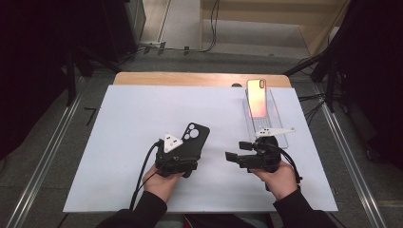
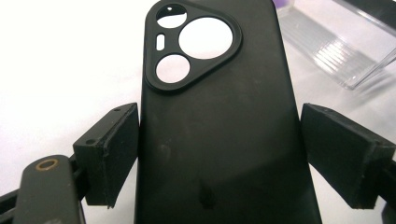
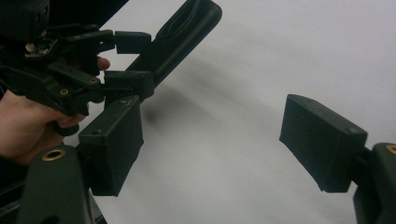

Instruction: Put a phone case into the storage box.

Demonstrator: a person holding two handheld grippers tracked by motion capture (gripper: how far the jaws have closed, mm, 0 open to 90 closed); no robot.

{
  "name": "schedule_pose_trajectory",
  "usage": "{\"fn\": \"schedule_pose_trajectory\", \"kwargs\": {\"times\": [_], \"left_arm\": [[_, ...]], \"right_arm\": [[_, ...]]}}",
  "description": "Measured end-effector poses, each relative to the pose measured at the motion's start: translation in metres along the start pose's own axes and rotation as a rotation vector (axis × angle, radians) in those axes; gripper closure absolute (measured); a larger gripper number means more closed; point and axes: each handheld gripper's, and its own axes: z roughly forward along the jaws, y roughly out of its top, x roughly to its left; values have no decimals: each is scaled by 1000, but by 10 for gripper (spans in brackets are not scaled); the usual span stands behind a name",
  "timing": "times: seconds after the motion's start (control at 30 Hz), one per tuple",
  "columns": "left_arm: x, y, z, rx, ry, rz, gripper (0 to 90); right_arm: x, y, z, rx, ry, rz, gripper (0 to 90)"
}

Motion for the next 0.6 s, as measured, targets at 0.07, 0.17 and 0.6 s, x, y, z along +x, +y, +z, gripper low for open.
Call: {"fn": "schedule_pose_trajectory", "kwargs": {"times": [0.07,0.17,0.6], "left_arm": [[-2,0,-1,-9,-7,-4,148],[-4,-2,-3,-29,-14,-22,148],[-16,-8,-4,-83,-36,-7,148]], "right_arm": [[2,2,2,0,4,4,195],[5,6,6,-7,8,9,195],[12,17,17,-50,22,25,191]]}}
